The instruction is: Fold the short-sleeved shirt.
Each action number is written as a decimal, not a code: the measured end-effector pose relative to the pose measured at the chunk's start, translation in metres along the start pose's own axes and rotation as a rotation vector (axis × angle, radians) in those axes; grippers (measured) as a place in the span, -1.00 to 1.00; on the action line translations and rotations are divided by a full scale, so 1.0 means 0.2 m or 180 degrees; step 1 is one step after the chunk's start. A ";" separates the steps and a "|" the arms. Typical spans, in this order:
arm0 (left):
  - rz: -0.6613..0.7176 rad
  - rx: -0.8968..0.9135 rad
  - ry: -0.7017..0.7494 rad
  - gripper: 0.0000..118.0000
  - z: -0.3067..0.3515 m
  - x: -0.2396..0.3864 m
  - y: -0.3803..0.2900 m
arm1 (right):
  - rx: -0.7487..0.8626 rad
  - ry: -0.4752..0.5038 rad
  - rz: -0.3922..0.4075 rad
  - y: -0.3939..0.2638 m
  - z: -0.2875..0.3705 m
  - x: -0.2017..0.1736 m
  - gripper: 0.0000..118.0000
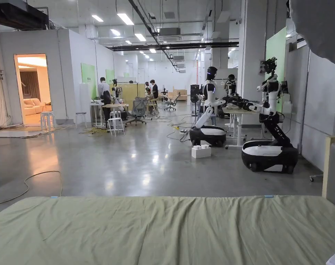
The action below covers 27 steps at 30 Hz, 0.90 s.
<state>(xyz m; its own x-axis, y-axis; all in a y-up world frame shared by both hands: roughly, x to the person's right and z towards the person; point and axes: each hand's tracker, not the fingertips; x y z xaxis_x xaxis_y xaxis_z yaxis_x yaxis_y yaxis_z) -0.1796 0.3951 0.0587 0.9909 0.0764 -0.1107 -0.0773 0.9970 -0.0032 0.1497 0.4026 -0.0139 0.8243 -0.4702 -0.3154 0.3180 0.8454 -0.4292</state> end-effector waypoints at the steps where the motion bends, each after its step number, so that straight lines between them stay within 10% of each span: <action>1: -0.0027 -0.0008 0.0022 1.00 0.00 0.00 0.00 | 0.0065 0.0104 0.0013 0.00 0.01 0.01 1.00; 27: -0.0150 -0.0136 -0.0177 1.00 -0.02 0.06 -0.04 | 0.0730 -0.0930 0.0345 0.00 0.01 0.08 1.00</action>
<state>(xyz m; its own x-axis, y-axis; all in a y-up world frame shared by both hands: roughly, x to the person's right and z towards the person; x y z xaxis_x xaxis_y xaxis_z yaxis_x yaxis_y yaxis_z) -0.1665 0.3884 0.0540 0.9981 0.0311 -0.0541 -0.0338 0.9982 -0.0496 0.1626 0.3951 -0.0173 0.9471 -0.3109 -0.0799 0.2909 0.9365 -0.1958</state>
